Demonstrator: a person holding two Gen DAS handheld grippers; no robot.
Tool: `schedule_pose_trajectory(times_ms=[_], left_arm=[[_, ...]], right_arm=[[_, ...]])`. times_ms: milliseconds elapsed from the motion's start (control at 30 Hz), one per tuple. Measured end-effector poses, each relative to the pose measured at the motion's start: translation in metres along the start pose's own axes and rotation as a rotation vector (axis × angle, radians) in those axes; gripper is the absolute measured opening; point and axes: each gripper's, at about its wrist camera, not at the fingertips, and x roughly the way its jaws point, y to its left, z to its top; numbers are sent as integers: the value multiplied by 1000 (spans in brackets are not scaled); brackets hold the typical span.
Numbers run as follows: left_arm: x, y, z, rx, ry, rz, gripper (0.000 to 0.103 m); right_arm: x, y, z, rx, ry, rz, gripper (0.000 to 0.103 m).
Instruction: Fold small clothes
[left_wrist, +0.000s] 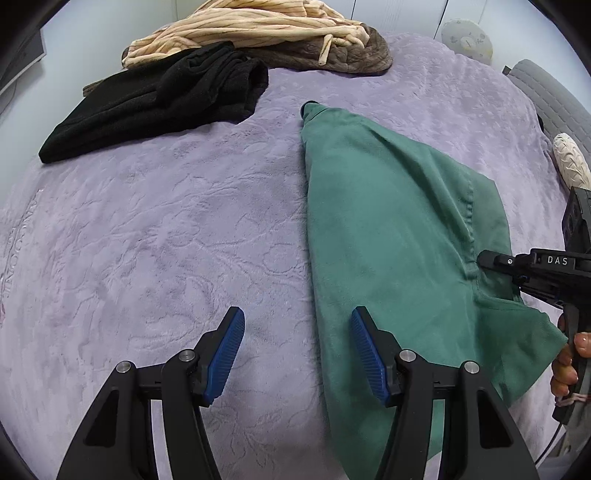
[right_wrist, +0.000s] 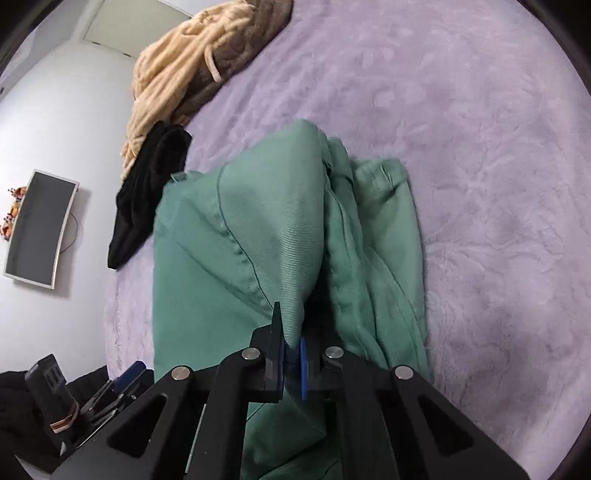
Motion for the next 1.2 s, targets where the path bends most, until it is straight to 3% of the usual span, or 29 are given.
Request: schedule_pose_trajectory(times_ms=[67,167,233,300,333,400,433,500,533,567,700,733,767,800,833,967,1133,1200], left_arm=[[-2,2,-2,-4,-3,-1,61],[-4,-3,-4,16,-17,-10,61],[5,-10,-6,30,-1,-4,62],[9,-16,-9,23,-9,-12,69],[10,-19,-10,23,-25,13,82],[10,-19,-11,22,-35,36,84],[10,-17,-12,17,-26,35,84],[8,-12,-13,13,-17,29,84],[7,-10,-13,17,-13,32,84],[5,-8,-13,19,-11,37,84],[-5,-1,-15,9,-16,39,84],[-8,0,-15,5,-20,34,84],[-10,-1,-14,3,-22,29,84],[-12,-4,-14,5,-25,23,84],[-13,-7,-13,18,-41,16,84],[-15,-24,-17,69,-47,5,84],[3,-29,-44,105,-13,21,85],[9,-26,-54,98,-19,32,96]], right_arm=[[-12,5,13,-45,-47,-2,6],[-1,-7,28,-46,-11,-49,6],[11,-18,26,-75,24,-131,6],[16,-34,22,-32,63,-119,6],[10,-40,21,6,58,-87,6],[-10,-42,16,51,28,-52,11],[-24,-40,12,59,22,-37,16],[-55,-33,-4,56,4,15,36],[-67,-28,-11,47,-3,25,62],[-78,-22,-20,30,-13,35,73],[-88,-11,-51,-10,61,58,71],[-80,-11,-56,-16,98,52,61],[-72,-10,-60,-23,135,40,30],[-68,-10,-63,-21,160,28,14],[-67,-11,-67,-22,167,9,11],[-69,-21,-78,-88,150,-130,9],[-37,-65,-106,-60,231,-207,8],[-35,-71,-110,-54,224,-198,9]])
